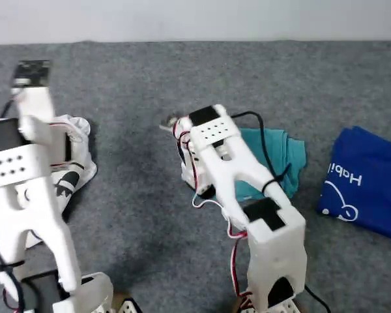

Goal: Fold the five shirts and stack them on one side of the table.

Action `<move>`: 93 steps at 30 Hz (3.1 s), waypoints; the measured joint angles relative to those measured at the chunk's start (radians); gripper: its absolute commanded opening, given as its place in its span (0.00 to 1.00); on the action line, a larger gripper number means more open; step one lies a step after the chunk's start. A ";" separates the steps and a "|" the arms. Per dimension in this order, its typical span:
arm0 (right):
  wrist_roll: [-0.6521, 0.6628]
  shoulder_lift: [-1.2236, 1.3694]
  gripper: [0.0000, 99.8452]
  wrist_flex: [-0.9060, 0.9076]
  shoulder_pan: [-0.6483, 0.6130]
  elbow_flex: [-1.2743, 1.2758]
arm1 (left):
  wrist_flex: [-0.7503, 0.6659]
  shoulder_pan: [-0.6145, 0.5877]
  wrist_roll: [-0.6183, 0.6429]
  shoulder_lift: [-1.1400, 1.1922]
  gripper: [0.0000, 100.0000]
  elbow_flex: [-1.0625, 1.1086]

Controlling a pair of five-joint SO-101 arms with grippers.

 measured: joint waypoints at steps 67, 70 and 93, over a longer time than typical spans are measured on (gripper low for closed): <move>-0.003 -0.100 0.01 0.034 0.414 -0.026 | 0.011 -0.192 -0.098 -0.402 0.00 0.279; 0.011 -0.009 0.01 0.029 0.437 -0.026 | 0.011 -0.201 -0.101 -0.428 0.00 0.281; 0.054 0.008 0.20 0.015 0.611 -0.146 | 0.011 -0.203 -0.101 -0.445 0.00 0.288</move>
